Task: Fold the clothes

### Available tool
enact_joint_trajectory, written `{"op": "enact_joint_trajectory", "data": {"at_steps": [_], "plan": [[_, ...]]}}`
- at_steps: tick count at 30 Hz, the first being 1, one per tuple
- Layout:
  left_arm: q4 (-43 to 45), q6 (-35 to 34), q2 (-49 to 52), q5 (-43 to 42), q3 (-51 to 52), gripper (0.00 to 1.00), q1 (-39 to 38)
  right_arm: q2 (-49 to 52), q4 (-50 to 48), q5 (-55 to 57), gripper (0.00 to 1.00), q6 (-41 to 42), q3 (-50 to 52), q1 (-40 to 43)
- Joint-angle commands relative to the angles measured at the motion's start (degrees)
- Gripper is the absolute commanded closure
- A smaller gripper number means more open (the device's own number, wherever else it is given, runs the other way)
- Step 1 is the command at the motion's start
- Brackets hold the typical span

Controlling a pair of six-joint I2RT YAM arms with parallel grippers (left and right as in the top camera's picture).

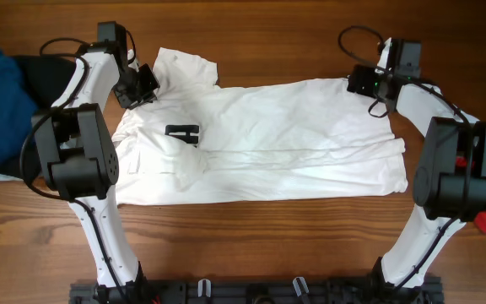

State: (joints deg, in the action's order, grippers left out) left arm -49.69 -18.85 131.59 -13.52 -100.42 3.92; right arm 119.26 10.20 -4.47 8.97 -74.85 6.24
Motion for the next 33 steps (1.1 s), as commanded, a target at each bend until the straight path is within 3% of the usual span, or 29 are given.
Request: {"op": "enact_joint_trajectory", "data": {"at_steps": [1,5,18,19,20,21,26,33], "plan": [[-1.2,-0.9,2.7,1.8,1.8,0.96,0.1,3.2,-1.7,0.2,0.18,0.2,-0.7,1.2],[-1.2,-0.9,2.7,1.8,1.8,0.96,0.0,3.5,-3.9,0.6,0.19,0.2,-0.7,2.6],[-1.3,-1.0,2.7,1.8,1.8,0.96,0.1,4.1,-6.3,-6.0,0.39,-3.2,-0.7,2.6],[-1.4,-1.0,2.7,1.8,1.8,0.96,0.1,4.1,-6.3,-5.8,0.49,-3.3,-0.7,2.6],[-1.6,-1.0,2.7,1.8,1.8,0.96,0.1,4.1,-6.3,-5.4,0.7,-2.9,-0.7,2.6],[-1.7,-0.9,2.7,1.8,1.8,0.96,0.1,4.1,-6.3,-5.1,0.81,-2.7,-0.7,2.6],[-2.4,-0.9,2.6,1.8,1.8,0.96,0.1,4.0,-5.4,-1.7,0.96,-1.0,-0.7,2.8],[-2.5,1.9,-2.2,1.4,1.8,0.96,0.1,-1.3,0.3,5.2,0.96,4.2,-0.7,3.6]]}}
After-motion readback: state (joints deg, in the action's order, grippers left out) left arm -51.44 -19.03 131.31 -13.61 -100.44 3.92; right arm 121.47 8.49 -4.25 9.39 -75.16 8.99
